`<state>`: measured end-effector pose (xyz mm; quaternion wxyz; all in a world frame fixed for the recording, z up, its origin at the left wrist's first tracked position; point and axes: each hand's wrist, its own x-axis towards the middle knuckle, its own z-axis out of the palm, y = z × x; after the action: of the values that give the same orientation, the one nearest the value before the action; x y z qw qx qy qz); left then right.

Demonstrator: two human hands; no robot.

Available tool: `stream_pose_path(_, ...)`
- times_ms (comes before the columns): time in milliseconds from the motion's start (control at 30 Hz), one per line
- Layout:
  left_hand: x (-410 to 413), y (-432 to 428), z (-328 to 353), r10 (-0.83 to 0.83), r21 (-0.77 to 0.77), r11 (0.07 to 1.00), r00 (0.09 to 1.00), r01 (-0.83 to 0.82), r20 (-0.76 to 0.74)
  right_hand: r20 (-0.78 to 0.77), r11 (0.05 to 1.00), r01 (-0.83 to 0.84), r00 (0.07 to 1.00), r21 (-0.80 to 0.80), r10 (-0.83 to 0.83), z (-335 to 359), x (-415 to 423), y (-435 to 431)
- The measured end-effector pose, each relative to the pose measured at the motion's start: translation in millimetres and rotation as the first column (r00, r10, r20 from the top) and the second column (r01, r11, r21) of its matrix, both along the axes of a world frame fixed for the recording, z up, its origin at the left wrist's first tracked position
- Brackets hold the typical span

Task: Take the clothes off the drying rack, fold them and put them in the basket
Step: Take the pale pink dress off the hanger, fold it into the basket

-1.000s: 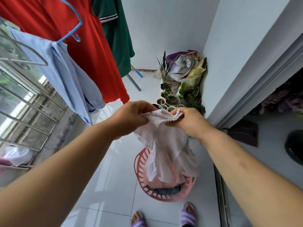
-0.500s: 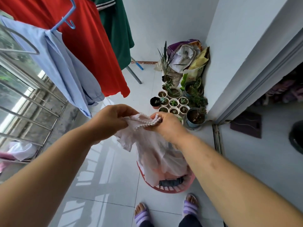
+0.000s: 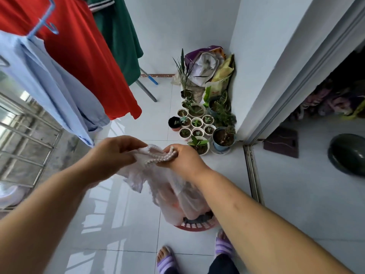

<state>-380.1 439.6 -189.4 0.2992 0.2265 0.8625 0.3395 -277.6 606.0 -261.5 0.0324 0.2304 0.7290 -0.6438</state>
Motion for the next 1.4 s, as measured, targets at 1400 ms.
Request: stream_pose_path(1400, 60, 30, -157, -0.260, -0.120, 0.954, 0.959, 0.273, 0.114, 0.243, 0.961, -0.147, 0.948, -0.236, 0.204, -99, 120, 53)
